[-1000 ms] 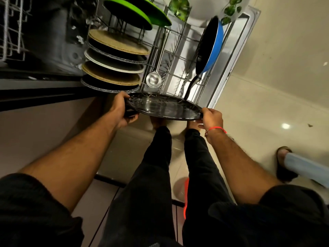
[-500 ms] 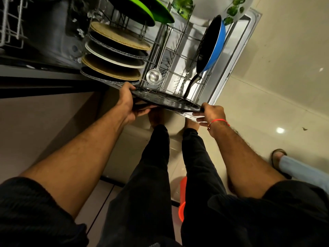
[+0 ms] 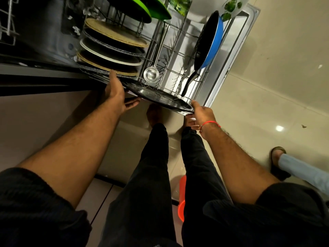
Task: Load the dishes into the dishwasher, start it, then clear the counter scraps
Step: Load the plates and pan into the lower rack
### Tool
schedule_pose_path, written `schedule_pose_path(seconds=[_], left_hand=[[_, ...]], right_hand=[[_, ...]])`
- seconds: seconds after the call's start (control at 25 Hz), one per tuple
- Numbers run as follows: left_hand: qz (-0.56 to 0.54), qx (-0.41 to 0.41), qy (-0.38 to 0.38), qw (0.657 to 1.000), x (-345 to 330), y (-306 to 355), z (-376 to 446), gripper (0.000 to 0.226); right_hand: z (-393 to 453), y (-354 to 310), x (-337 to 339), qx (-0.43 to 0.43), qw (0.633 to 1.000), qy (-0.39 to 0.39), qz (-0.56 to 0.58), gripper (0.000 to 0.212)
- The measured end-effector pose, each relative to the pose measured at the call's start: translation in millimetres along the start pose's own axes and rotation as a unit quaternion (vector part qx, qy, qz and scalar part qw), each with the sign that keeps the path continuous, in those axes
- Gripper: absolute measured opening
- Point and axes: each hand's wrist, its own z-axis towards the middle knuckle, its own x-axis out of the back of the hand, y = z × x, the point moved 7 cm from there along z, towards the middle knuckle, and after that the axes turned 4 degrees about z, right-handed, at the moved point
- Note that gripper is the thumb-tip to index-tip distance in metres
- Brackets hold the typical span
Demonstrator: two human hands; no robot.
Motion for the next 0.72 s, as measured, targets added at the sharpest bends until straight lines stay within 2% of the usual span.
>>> schedule_pose_path(seconds=[0.12, 0.2, 0.28, 0.44, 0.52, 0.64, 0.72], left_hand=[[-0.032, -0.036, -0.018, 0.999, 0, -1, -5, 0.045], [-0.03, -0.057, -0.056, 0.996, -5, -8, -7, 0.05], [0.0, -0.07, -0.086, 0.994, -11, -16, -10, 0.055], [-0.016, -0.057, -0.044, 0.997, -16, -7, -1, 0.045], [-0.021, -0.044, -0.032, 0.998, -16, 4, 6, 0.038], [-0.008, -0.042, -0.017, 0.999, -13, 12, 13, 0.019], [0.003, -0.044, -0.011, 0.999, -11, 11, 15, 0.016]], right_hand=[[-1, -9, 2, 0.043, 0.998, 0.029, -0.023, 0.067], [-5, -9, 0, 0.066, 0.996, 0.034, -0.054, 0.079], [-9, -5, -2, 0.08, 0.993, 0.045, -0.078, 0.081], [-5, -5, -3, 0.068, 0.99, 0.108, -0.065, 0.08], [0, -10, -11, 0.055, 0.988, 0.116, -0.08, 0.076], [7, -9, -20, 0.022, 0.989, 0.128, -0.072, 0.052], [14, -4, -20, -0.003, 0.99, 0.13, -0.053, 0.041]])
